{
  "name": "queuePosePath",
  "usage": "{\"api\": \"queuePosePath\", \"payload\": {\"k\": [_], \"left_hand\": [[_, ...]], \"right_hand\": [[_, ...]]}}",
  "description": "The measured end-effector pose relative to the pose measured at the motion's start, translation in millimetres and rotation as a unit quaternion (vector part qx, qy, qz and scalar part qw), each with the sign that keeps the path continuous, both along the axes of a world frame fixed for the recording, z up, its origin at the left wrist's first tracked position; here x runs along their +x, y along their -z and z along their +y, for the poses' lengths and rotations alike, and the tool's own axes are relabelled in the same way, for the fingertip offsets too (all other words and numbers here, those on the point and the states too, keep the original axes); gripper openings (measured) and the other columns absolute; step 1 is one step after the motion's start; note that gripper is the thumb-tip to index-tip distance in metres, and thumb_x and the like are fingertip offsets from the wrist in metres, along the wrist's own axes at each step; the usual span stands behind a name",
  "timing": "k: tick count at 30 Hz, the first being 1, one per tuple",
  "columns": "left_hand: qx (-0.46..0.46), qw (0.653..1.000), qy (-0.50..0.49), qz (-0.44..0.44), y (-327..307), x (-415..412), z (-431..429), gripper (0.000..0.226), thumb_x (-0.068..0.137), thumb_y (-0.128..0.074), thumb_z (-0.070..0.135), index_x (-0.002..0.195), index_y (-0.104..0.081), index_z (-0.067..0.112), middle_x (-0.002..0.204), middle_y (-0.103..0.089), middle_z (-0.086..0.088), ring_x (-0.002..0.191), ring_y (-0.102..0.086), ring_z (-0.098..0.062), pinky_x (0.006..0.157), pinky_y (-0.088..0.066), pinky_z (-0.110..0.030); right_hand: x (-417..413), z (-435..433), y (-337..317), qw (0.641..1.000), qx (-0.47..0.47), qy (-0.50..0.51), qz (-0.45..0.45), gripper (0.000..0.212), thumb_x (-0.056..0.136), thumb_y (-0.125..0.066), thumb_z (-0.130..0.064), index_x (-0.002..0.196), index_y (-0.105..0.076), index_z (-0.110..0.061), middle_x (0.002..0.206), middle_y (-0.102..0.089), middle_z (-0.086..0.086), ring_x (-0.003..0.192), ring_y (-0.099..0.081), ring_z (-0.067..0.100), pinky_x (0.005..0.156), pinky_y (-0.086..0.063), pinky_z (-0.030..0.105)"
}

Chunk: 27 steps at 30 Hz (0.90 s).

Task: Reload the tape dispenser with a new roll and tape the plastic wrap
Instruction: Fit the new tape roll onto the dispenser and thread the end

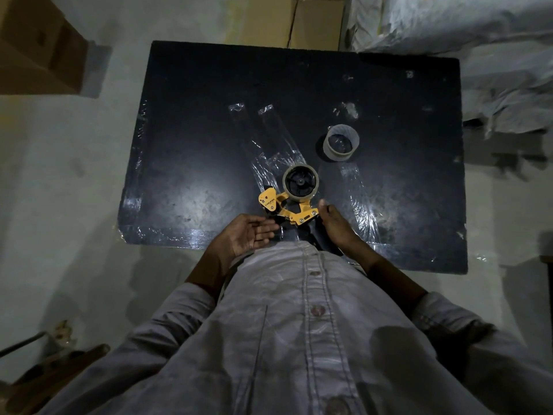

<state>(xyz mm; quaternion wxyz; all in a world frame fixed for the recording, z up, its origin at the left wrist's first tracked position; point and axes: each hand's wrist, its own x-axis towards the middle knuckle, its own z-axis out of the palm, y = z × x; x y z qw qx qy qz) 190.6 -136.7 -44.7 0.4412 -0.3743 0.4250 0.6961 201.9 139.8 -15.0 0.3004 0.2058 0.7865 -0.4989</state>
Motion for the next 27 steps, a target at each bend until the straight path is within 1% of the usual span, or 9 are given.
{"api": "queuePosePath", "payload": {"k": [2,5,8,11,16,19,21,23,27], "left_hand": [[-0.027,0.999,0.026,0.001,0,-1,-1,0.027,0.11,-0.059,0.021,0.116,-0.077,0.002,0.108,-0.084,-0.013,0.072,-0.08,-0.02,0.056,-0.064,-0.029],[-0.045,0.998,0.044,0.002,0,-3,-3,0.024,0.11,-0.06,0.021,0.108,-0.078,0.004,0.096,-0.083,-0.01,0.07,-0.078,-0.019,0.059,-0.064,-0.028],[-0.047,0.998,0.047,0.002,-1,-4,-2,0.024,0.11,-0.058,0.018,0.104,-0.077,0.005,0.087,-0.081,-0.008,0.07,-0.078,-0.02,0.061,-0.065,-0.029],[-0.042,0.999,0.032,0.001,-2,-6,2,0.024,0.11,-0.056,0.015,0.102,-0.075,0.004,0.084,-0.078,-0.01,0.071,-0.078,-0.022,0.061,-0.065,-0.031],[-0.04,0.999,0.008,0.003,-5,-10,2,0.021,0.109,-0.055,0.013,0.1,-0.072,0.004,0.087,-0.075,-0.01,0.073,-0.076,-0.024,0.062,-0.065,-0.032],[-0.039,0.999,0.021,0.009,-8,-11,1,0.021,0.11,-0.053,0.013,0.103,-0.071,0.005,0.087,-0.074,-0.009,0.077,-0.074,-0.023,0.063,-0.065,-0.032],[-0.039,0.999,0.028,0.013,-10,-12,4,0.021,0.111,-0.052,0.014,0.107,-0.071,0.005,0.087,-0.073,-0.008,0.08,-0.072,-0.024,0.065,-0.066,-0.033],[-0.042,0.998,0.031,0.015,-13,-15,6,0.02,0.111,-0.051,0.014,0.109,-0.07,0.006,0.087,-0.073,-0.007,0.081,-0.072,-0.024,0.067,-0.066,-0.035],[-0.059,0.997,0.044,0.029,-17,-26,0,0.023,0.11,-0.046,0.013,0.104,-0.067,0.008,0.084,-0.067,-0.006,0.081,-0.072,-0.025,0.066,-0.062,-0.037]], "right_hand": [[0,-2,-8,0.999,-0.036,0.019,-0.013,0.053,0.117,-0.033,-0.062,0.101,-0.062,-0.02,0.101,-0.069,0.002,0.089,-0.065,0.01,0.086,-0.047,0.036],[2,-1,0,0.985,-0.158,0.05,-0.045,0.071,0.115,-0.034,-0.067,0.105,-0.072,-0.007,0.087,-0.074,0.018,0.072,-0.072,0.027,0.075,-0.055,0.039],[2,3,10,0.975,-0.185,0.073,-0.103,0.087,0.106,-0.041,-0.082,0.119,-0.077,-0.004,0.089,-0.075,0.02,0.068,-0.07,0.032,0.061,-0.057,0.033],[-8,11,8,0.966,-0.181,0.067,-0.175,0.108,0.089,-0.052,-0.097,0.13,-0.072,0.0,0.097,-0.072,0.02,0.067,-0.068,0.027,0.061,-0.056,0.032],[-13,15,-4,0.909,-0.314,0.072,-0.265,0.074,0.092,-0.068,-0.084,0.118,-0.077,-0.015,0.105,-0.073,0.01,0.076,-0.063,0.022,0.067,-0.054,0.031],[-6,9,-14,0.884,-0.359,0.117,-0.274,0.063,0.098,-0.072,-0.072,0.127,-0.074,-0.016,0.11,-0.07,0.013,0.094,-0.068,0.025,0.075,-0.058,0.031],[-6,4,-22,0.879,-0.368,0.135,-0.272,0.058,0.099,-0.071,-0.07,0.124,-0.071,-0.017,0.098,-0.068,0.009,0.081,-0.069,0.019,0.06,-0.056,0.025],[-8,0,-28,0.886,-0.366,0.111,-0.263,0.063,0.099,-0.065,-0.077,0.107,-0.068,-0.014,0.083,-0.06,0.003,0.062,-0.058,0.011,0.048,-0.046,0.02],[-11,-2,-39,0.901,-0.358,0.051,-0.239,0.081,0.092,-0.054,-0.093,0.092,-0.063,-0.012,0.071,-0.048,0.001,0.05,-0.046,0.01,0.047,-0.045,0.023]]}}
